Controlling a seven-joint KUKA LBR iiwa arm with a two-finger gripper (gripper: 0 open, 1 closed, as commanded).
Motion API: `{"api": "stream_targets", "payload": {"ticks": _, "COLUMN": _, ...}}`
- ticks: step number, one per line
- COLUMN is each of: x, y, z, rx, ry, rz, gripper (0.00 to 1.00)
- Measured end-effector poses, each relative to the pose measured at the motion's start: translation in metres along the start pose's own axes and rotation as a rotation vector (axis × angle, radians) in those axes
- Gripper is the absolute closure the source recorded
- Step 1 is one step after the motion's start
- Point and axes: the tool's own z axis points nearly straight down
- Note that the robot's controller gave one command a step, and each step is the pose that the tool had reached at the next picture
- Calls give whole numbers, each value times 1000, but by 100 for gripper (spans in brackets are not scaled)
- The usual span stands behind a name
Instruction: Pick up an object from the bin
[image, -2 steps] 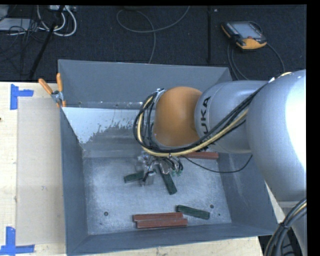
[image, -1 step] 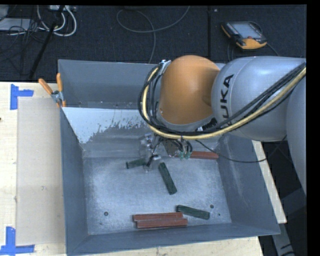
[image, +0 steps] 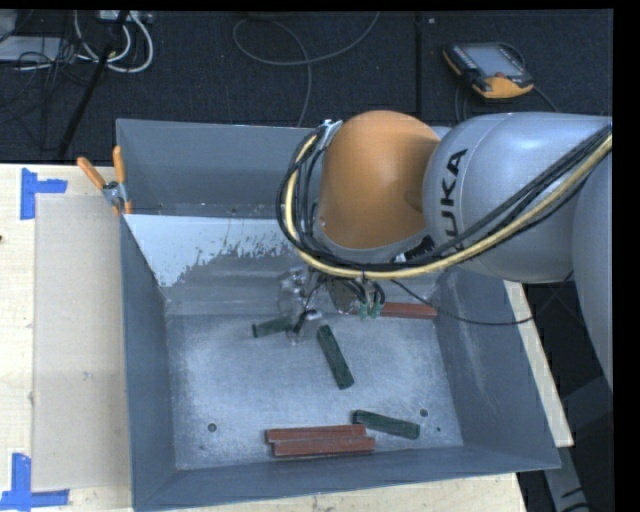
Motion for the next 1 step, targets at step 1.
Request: {"api": "stream_targets", "payload": {"ticks": 1, "x": 12, "y": -9, "z": -60, "rx": -1, "ry": 5, "rz": -27, "gripper": 100}}
